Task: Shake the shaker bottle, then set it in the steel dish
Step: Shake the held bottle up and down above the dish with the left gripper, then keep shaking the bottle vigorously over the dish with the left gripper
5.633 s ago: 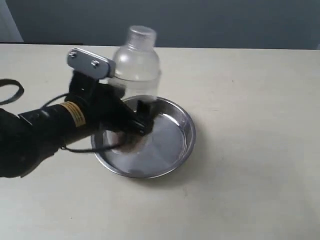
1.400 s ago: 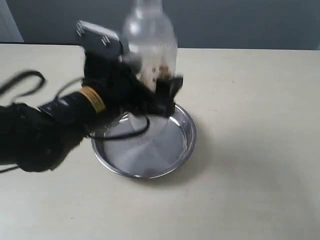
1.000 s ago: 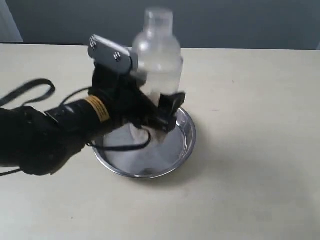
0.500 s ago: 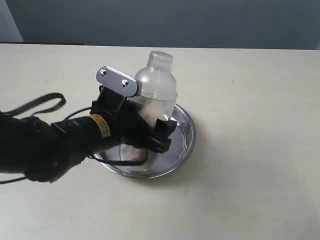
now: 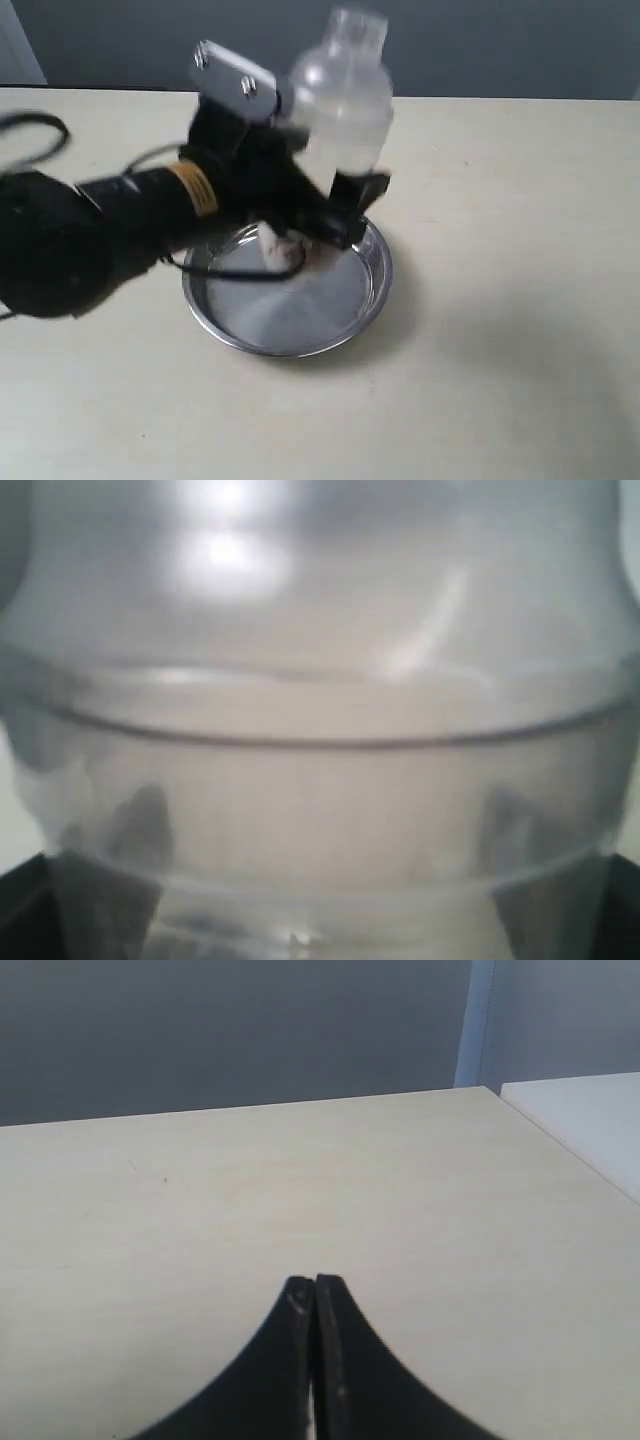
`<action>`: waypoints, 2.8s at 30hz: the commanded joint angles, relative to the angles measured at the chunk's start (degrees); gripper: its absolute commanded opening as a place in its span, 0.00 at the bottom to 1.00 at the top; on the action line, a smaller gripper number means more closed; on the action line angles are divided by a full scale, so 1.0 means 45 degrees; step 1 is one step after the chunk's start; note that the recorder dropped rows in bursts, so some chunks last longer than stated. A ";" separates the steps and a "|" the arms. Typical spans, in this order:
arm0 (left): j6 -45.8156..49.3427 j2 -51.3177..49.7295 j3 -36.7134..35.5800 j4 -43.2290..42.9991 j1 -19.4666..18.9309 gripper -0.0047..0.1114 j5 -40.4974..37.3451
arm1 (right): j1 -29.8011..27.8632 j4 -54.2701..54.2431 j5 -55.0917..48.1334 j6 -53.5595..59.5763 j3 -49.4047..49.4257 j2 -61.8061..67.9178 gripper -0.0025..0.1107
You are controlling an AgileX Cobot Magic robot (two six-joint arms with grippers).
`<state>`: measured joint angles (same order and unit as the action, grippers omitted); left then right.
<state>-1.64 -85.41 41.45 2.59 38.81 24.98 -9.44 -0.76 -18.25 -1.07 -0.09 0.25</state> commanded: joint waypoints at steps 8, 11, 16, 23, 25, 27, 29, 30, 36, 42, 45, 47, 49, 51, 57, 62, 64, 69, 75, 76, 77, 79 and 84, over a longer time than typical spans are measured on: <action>-0.0511 -0.1271 -0.1000 0.1136 0.0022 0.04 0.1771 | 0.0054 0.0001 0.0144 -0.0015 0.0020 -0.0055 0.01; -0.0183 0.0361 -0.0027 0.0147 0.0022 0.04 0.1820 | 0.0054 0.0001 0.0144 -0.0015 0.0020 -0.0055 0.01; 0.1409 0.1645 0.0603 0.1398 0.0002 0.04 0.1176 | 0.0054 0.0001 0.0144 -0.0015 0.0020 -0.0055 0.01; 0.1131 -0.0514 -0.0498 0.1910 -0.0079 0.04 0.1690 | 0.0054 0.0001 0.0144 -0.0015 0.0020 -0.0055 0.01; 0.1609 0.0744 0.0258 0.1379 -0.0090 0.04 0.1690 | 0.0054 0.0001 0.0144 -0.0015 0.0020 -0.0055 0.01; 0.2510 0.2195 0.1272 0.1682 -0.0144 0.04 0.1362 | 0.0054 0.0001 0.0144 -0.0015 0.0020 -0.0055 0.01; 0.2325 0.1266 0.0808 0.2235 -0.0548 0.04 -0.0116 | 0.0054 0.0001 0.0144 -0.0015 0.0020 -0.0055 0.01; 0.2036 0.0155 0.0036 0.2632 -0.0647 0.04 -0.0015 | 0.0054 0.0001 0.0144 -0.0015 0.0020 -0.0055 0.01; 0.0640 0.1496 0.0580 0.0724 -0.0721 0.04 0.0898 | 0.0054 0.0001 0.0144 -0.0015 0.0020 -0.0055 0.01; -0.0324 -0.1042 -0.1167 0.1772 -0.0721 0.04 0.1225 | 0.0054 0.0001 0.0144 -0.0015 0.0020 -0.0055 0.01; -0.0892 0.0607 -0.0379 0.0462 -0.0721 0.04 0.1499 | 0.0054 0.0026 0.0144 -0.0015 0.0020 -0.0055 0.01; -0.0642 0.2152 0.0605 -0.0394 -0.0721 0.04 0.1499 | 0.0054 0.0026 0.0144 -0.0015 0.0020 -0.0055 0.01; -0.0087 0.2129 0.0640 0.0146 -0.0721 0.04 0.1361 | 0.0054 -0.0001 0.0144 -0.0015 0.0020 -0.0055 0.01; 0.0629 0.0545 -0.0186 0.1595 -0.0721 0.04 0.0558 | 0.0054 -0.0001 0.0144 -0.0015 0.0020 -0.0055 0.01; 0.0141 -0.0437 -0.0685 0.0533 -0.0721 0.04 0.1023 | 0.0054 -0.0001 0.0144 -0.0015 0.0020 -0.0055 0.01; 0.0466 0.2285 0.0701 0.0151 -0.0721 0.04 0.1130 | 0.0054 -0.0001 0.0144 -0.0015 0.0020 -0.0055 0.01; 0.0788 0.2084 0.0635 0.0411 -0.0768 0.04 0.0717 | 0.0054 -0.0001 0.0144 -0.0015 0.0020 -0.0055 0.01; -0.0189 -0.0748 -0.0564 0.0639 -0.0842 0.04 0.0373 | 0.0054 -0.0001 0.0144 -0.0015 0.0020 -0.0055 0.01; -0.0739 0.1811 0.0926 -0.0761 -0.0842 0.04 0.0955 | 0.0054 -0.0001 0.0144 -0.0015 0.0020 -0.0055 0.01; -0.0605 0.2297 0.1250 -0.0941 -0.0842 0.04 0.0903 | 0.0054 -0.0001 0.0144 -0.0015 0.0020 -0.0055 0.01; -0.0436 0.2569 0.1343 -0.0941 -0.0866 0.04 0.0756 | 0.0054 -0.0001 0.0144 -0.0015 0.0020 -0.0055 0.01; -0.0393 0.2427 0.1247 -0.0890 -0.0869 0.04 0.0043 | 0.0054 -0.0001 0.0144 -0.0015 0.0020 -0.0055 0.01; -0.0940 -0.0065 -0.0564 0.0375 -0.0869 0.04 -0.0314 | 0.0054 -0.0001 0.0144 -0.0015 0.0020 -0.0055 0.01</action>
<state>-3.67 -78.45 43.54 1.31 35.14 27.19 -9.44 -0.87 -18.25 -1.20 -0.09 0.25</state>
